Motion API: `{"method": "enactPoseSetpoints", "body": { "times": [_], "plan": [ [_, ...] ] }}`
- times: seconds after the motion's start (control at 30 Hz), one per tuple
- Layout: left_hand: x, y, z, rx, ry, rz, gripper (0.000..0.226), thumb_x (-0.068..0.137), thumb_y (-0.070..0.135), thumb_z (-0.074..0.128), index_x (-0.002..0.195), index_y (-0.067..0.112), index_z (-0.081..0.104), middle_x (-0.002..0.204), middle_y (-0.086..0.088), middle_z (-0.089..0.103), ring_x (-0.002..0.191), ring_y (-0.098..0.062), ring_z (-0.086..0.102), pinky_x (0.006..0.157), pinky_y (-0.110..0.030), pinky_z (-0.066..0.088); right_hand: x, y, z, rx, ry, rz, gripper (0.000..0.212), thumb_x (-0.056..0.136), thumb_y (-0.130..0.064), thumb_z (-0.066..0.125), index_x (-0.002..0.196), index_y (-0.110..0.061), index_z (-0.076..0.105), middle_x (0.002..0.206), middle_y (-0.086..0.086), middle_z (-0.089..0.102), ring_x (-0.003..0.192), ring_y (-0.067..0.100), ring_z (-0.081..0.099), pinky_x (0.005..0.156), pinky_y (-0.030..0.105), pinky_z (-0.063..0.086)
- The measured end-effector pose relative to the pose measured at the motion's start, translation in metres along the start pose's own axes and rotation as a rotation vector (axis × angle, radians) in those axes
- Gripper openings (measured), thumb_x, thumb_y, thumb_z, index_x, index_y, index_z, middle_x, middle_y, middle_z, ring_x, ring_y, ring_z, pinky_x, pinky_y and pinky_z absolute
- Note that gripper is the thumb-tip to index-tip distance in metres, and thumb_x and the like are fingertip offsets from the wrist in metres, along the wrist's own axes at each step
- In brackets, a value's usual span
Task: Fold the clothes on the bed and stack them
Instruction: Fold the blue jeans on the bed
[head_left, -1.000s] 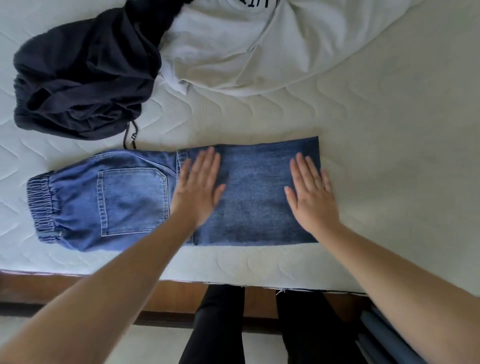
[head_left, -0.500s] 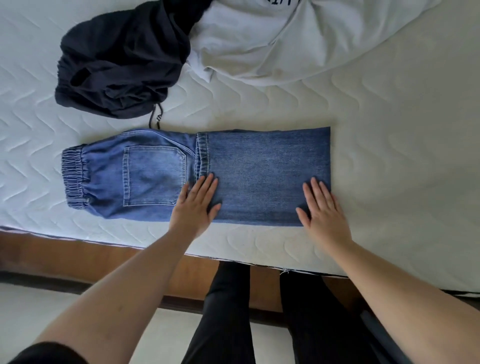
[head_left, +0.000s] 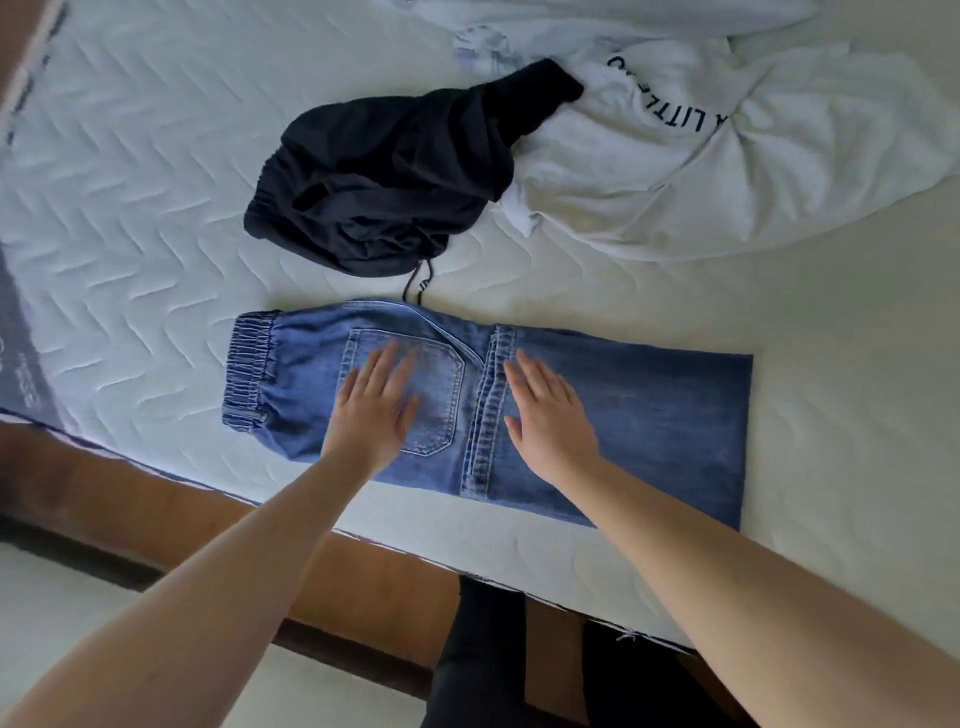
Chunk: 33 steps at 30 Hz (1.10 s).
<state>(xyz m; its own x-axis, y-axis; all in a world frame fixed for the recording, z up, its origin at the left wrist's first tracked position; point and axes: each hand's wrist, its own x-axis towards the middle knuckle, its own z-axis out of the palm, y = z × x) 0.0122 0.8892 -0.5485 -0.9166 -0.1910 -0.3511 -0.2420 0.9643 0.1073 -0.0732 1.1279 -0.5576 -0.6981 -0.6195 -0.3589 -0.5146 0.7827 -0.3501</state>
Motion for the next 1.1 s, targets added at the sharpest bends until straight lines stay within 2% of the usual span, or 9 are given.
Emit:
{"method": "enactPoseSetpoints", "body": {
  "times": [0.23, 0.4, 0.5, 0.57, 0.67, 0.77, 0.87, 0.97, 1.1],
  "plan": [
    [0.005, -0.114, -0.005, -0.060, 0.101, -0.242, 0.061, 0.103, 0.035, 0.038, 0.157, 0.020, 0.013, 0.163, -0.009, 0.010, 0.150, -0.027, 0.010, 0.120, -0.044, 0.012, 0.034, -0.016, 0.019, 0.023, -0.034, 0.061, 0.069, 0.103, -0.030, 0.039, 0.154, -0.012, -0.004, 0.163, 0.003, -0.011, 0.150, 0.018, -0.003, 0.121, 0.035, 0.015],
    [0.004, -0.156, -0.005, -0.280, 0.179, -0.537, 0.061, 0.103, 0.032, 0.036, 0.156, 0.027, 0.007, 0.163, -0.007, 0.008, 0.149, -0.027, 0.013, 0.119, -0.045, 0.012, 0.039, -0.023, 0.025, 0.016, -0.031, 0.099, 0.070, 0.102, -0.026, 0.044, 0.155, -0.012, 0.000, 0.163, 0.004, -0.008, 0.150, 0.019, 0.000, 0.120, 0.036, 0.020],
    [0.005, -0.175, -0.004, -0.601, 0.124, -0.782, 0.073, 0.097, 0.043, 0.051, 0.155, 0.021, 0.012, 0.154, -0.013, 0.032, 0.136, -0.033, 0.039, 0.112, -0.049, 0.032, 0.041, -0.025, 0.024, -0.007, -0.036, 0.117, 0.070, 0.102, -0.026, 0.045, 0.155, -0.012, 0.002, 0.163, 0.003, -0.008, 0.150, 0.018, 0.000, 0.120, 0.035, 0.019],
    [0.007, -0.185, -0.003, -0.672, 0.084, -0.836, 0.071, 0.091, 0.048, 0.060, 0.146, 0.010, 0.036, 0.135, -0.017, 0.055, 0.120, -0.035, 0.055, 0.101, -0.047, 0.044, 0.041, -0.026, 0.023, -0.012, -0.038, 0.129, 0.070, 0.102, -0.027, 0.045, 0.155, -0.013, 0.002, 0.163, 0.002, -0.008, 0.150, 0.017, 0.000, 0.118, 0.034, 0.018],
    [0.009, -0.197, -0.006, -0.846, 0.004, -0.850, 0.054, 0.084, 0.052, 0.069, 0.114, 0.008, 0.065, 0.106, -0.016, 0.071, 0.095, -0.032, 0.068, 0.089, -0.048, 0.054, 0.042, -0.028, 0.021, -0.021, -0.043, 0.139, 0.070, 0.101, -0.027, 0.046, 0.155, -0.014, 0.002, 0.163, 0.001, -0.007, 0.150, 0.017, 0.001, 0.117, 0.034, 0.022],
    [0.009, -0.200, -0.019, -1.092, -0.076, -0.841, 0.031, 0.080, 0.041, 0.077, 0.093, 0.014, 0.069, 0.096, -0.015, 0.074, 0.086, -0.031, 0.071, 0.084, -0.046, 0.057, 0.042, -0.030, 0.020, -0.016, -0.045, 0.145, 0.070, 0.101, -0.026, 0.046, 0.155, -0.014, 0.003, 0.163, 0.001, -0.008, 0.150, 0.017, 0.002, 0.118, 0.036, 0.025],
    [0.006, -0.196, -0.043, -1.153, -0.133, -0.691, 0.016, 0.084, 0.027, 0.075, 0.097, 0.021, 0.069, 0.095, -0.003, 0.075, 0.093, -0.026, 0.070, 0.083, -0.038, 0.052, 0.041, -0.027, 0.017, 0.002, -0.038, 0.136, 0.070, 0.101, -0.028, 0.048, 0.156, -0.015, 0.007, 0.163, -0.001, -0.005, 0.150, 0.018, 0.009, 0.114, 0.037, 0.032],
    [-0.004, -0.174, -0.086, -1.128, -0.257, -0.470, 0.016, 0.088, 0.021, 0.070, 0.100, 0.031, 0.071, 0.101, 0.005, 0.075, 0.093, -0.015, 0.071, 0.087, -0.036, 0.047, 0.040, -0.021, 0.015, 0.020, -0.021, 0.123, 0.069, 0.100, -0.031, 0.050, 0.155, -0.017, 0.012, 0.164, -0.002, -0.001, 0.148, 0.018, 0.018, 0.108, 0.039, 0.039],
    [-0.024, -0.122, -0.154, -1.098, -0.334, -0.254, 0.025, 0.073, 0.033, 0.079, 0.096, 0.041, 0.071, 0.104, 0.004, 0.075, 0.093, -0.013, 0.071, 0.086, -0.035, 0.046, 0.039, -0.018, 0.012, 0.053, 0.004, 0.099, 0.068, 0.097, -0.028, 0.055, 0.154, -0.017, 0.020, 0.163, -0.001, 0.006, 0.144, 0.020, 0.028, 0.106, 0.041, 0.040]
  ]
}}
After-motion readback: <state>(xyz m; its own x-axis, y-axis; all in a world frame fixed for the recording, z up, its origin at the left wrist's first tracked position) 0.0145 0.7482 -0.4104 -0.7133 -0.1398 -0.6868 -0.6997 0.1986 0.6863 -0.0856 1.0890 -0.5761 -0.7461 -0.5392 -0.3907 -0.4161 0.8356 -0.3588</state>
